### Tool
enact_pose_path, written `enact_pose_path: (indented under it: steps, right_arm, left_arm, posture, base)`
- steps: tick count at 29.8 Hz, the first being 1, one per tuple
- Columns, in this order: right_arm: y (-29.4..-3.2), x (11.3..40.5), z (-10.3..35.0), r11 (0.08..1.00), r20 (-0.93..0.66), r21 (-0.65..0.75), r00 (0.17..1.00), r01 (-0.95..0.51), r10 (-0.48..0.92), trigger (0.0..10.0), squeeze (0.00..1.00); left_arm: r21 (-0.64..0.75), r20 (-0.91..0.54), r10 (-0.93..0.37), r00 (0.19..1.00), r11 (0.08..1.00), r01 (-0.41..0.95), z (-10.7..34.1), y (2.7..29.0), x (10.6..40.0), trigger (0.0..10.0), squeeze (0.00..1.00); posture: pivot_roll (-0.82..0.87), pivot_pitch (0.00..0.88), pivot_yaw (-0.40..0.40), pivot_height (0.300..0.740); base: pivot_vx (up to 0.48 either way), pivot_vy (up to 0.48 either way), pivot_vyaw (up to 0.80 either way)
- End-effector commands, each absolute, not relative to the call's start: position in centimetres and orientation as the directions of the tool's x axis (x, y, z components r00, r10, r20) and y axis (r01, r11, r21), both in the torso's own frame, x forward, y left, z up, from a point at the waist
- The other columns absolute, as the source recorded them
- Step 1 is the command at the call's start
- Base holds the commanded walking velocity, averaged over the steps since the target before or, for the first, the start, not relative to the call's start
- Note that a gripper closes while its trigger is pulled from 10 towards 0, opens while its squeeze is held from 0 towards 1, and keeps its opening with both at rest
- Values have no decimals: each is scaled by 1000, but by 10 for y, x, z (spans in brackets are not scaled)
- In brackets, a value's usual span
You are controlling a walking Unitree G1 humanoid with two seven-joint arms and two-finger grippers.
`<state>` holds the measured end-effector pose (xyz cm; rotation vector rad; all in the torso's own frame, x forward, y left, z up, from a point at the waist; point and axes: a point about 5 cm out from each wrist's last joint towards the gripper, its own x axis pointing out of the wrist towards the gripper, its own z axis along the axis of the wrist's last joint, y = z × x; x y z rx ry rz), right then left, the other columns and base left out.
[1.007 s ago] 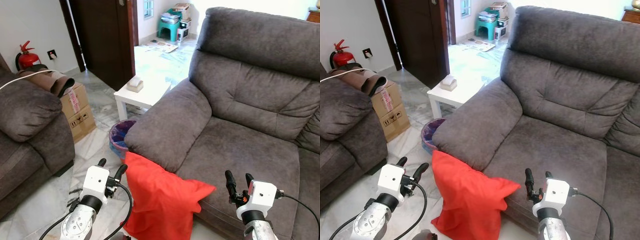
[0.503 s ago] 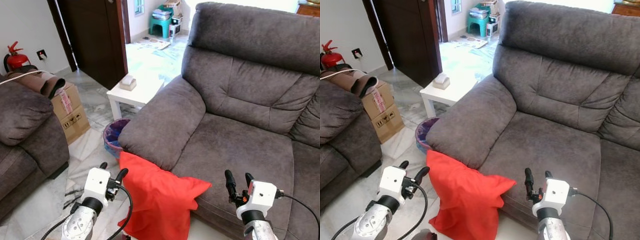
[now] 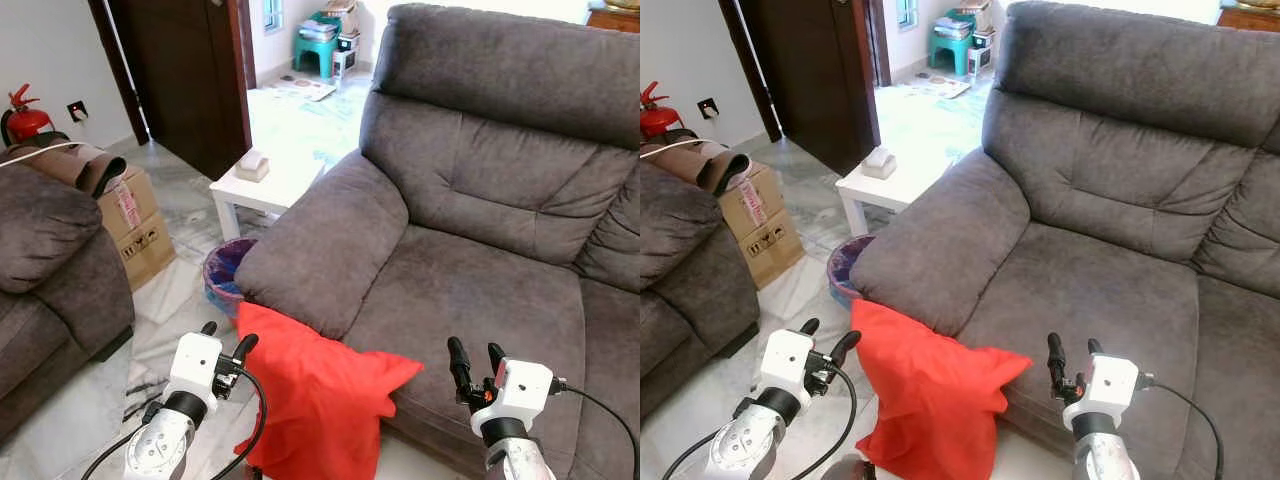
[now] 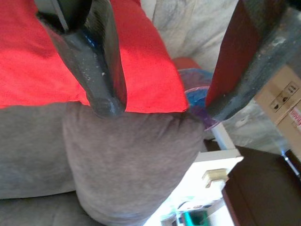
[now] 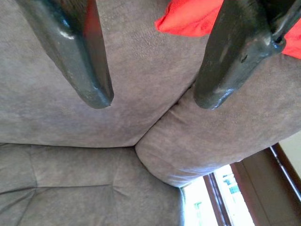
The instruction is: Move the pillow to the sofa from floor
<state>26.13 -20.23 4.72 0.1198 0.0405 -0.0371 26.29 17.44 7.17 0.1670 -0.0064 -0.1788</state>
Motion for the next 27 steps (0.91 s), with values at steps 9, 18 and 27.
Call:
enact_pose_path:
  steps: [9,18,27]
  right_arm:
    - [-202,259,46,991,-35,131,999,35,-31,10000,0]
    - [-201,257,44,991,-43,132,999,35,-29,10000,0]
    - [-200,259,44,991,-42,134,999,25,-20,10000,0]
  left_arm:
    - [157,-33,-207,978,965,209,67,171,261,10000,0]
    - [142,-35,-216,976,965,219,67,170,259,10000,0]
    - [124,-34,-212,977,969,214,68,170,259,10000,0]
  posture:
    - [0,109,21,637]
    - [2,111,21,637]
    - [-1,110,22,637]
  base:
    - [0,0,0]
    - [0,0,0]
    - [0,0,0]
